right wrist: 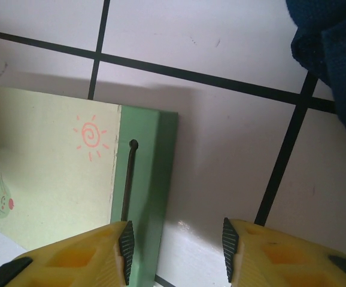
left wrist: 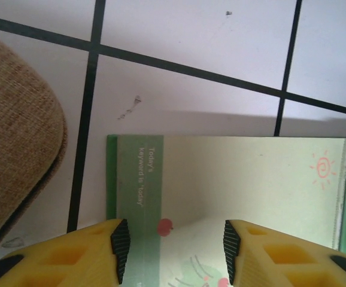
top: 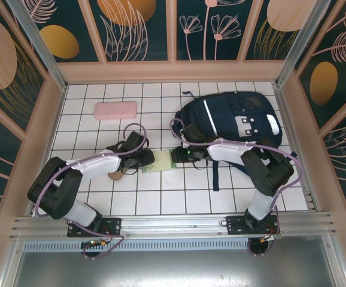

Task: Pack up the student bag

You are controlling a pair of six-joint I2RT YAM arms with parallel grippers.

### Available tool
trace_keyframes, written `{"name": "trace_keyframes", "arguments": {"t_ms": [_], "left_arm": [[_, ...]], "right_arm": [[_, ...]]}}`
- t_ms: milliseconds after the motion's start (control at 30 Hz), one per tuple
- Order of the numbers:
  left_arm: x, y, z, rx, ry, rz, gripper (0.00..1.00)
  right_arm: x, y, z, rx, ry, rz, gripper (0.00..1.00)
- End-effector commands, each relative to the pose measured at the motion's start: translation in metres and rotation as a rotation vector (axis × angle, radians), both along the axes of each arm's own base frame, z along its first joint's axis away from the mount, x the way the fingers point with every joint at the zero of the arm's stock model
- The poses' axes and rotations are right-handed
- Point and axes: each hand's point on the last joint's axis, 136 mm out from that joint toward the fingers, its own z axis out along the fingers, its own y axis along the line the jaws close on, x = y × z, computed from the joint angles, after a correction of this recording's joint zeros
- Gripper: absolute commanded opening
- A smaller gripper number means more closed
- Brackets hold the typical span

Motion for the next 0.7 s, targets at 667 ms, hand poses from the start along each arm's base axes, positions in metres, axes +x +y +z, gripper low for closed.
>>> {"name": "trace_keyframes", "arguments": {"t_ms": [667], "left_arm": [[-0.021, 0.016, -0.012, 0.046, 0.043, 0.009, 0.47]], "right_arm": [[0.008, 0.02, -0.001, 0.064, 0.041, 0.006, 0.46]]}}
